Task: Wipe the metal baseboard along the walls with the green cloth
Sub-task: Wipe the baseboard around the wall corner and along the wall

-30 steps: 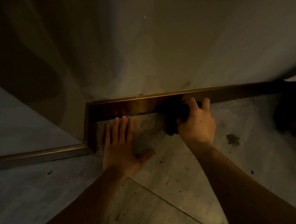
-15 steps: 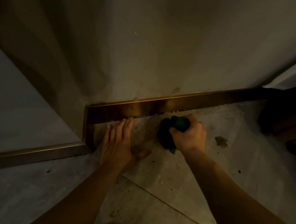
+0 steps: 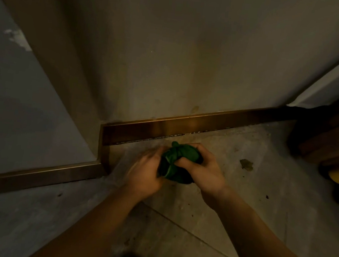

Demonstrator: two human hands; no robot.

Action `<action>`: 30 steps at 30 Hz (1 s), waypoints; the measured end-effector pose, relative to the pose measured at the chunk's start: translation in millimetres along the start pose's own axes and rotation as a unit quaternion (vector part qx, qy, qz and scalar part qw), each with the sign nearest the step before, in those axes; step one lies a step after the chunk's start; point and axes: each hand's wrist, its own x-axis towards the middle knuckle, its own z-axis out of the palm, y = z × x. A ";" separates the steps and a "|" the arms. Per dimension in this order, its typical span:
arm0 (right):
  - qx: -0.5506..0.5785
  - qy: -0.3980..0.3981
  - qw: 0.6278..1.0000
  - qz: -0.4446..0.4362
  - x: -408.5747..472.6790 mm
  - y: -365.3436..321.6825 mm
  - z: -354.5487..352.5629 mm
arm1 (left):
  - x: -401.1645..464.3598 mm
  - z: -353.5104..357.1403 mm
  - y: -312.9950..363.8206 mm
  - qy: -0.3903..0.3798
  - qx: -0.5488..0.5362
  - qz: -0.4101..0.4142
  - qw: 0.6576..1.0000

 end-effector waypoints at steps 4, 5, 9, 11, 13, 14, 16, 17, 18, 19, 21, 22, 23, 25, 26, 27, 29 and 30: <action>-0.019 -0.029 0.999 -0.016 -8.2 -1.2 -9.8 | -6.0 -18.5 3.2 0.025 0.074 0.039 0.996; -0.033 -0.034 0.999 -0.023 -9.5 -1.1 -11.9 | -7.8 -22.6 4.5 0.031 0.083 0.044 0.995; -0.103 -0.023 0.994 -0.043 -10.6 4.1 -21.5 | -16.5 -33.4 5.4 0.052 0.118 0.044 0.991; -0.207 0.005 0.976 -0.064 -9.1 8.9 -28.1 | -18.1 -37.8 5.1 0.059 0.138 0.031 0.988; -0.305 0.042 0.947 -0.094 -9.4 14.0 -34.3 | -19.4 -40.3 6.6 0.064 0.165 0.030 0.984; -0.338 0.057 0.934 -0.106 -9.2 16.4 -36.2 | -19.6 -40.3 7.0 0.064 0.185 0.035 0.980; -0.386 0.076 0.911 -0.125 -10.5 20.4 -37.8 | -20.7 -39.2 9.2 0.062 0.224 0.035 0.972; -0.405 0.078 0.902 -0.129 -11.6 21.5 -38.2 | -20.9 -38.7 10.7 0.061 0.239 0.032 0.969; -0.423 0.079 0.893 -0.130 -12.7 22.1 -38.7 | -20.8 -38.3 12.4 0.058 0.249 0.030 0.966; -0.442 0.081 0.884 -0.129 -13.8 22.5 -39.1 | -20.7 -37.8 14.4 0.052 0.257 0.028 0.965; -0.479 0.084 0.865 -0.125 -16.3 22.1 -39.4 | -20.1 -36.6 18.4 0.041 0.269 0.029 0.962; -0.492 0.087 0.857 -0.126 -17.7 21.7 -39.2 | -19.7 -36.2 20.8 0.036 0.278 0.029 0.959; -0.501 0.089 0.851 -0.128 -18.9 21.4 -39.2 | -19.4 -35.8 23.4 0.032 0.291 0.028 0.956; -0.509 0.089 0.846 -0.129 -21.0 20.3 -39.4 | -18.7 -34.8 27.6 0.030 0.314 0.029 0.948; -0.510 0.088 0.846 -0.127 -21.8 19.6 -40.2 | -18.2 -34.6 29.6 0.029 0.320 0.029 0.947; -0.512 0.088 0.845 -0.126 -22.2 18.9 -41.4 | -17.4 -34.5 31.4 0.026 0.321 0.029 0.946; -0.517 0.090 0.843 -0.116 -22.4 18.7 -44.6 | -15.7 -34.6 34.5 0.018 0.327 0.031 0.944; -0.518 0.091 0.843 -0.111 -22.2 18.9 -46.4 | -14.9 -34.9 35.9 0.013 0.331 0.032 0.943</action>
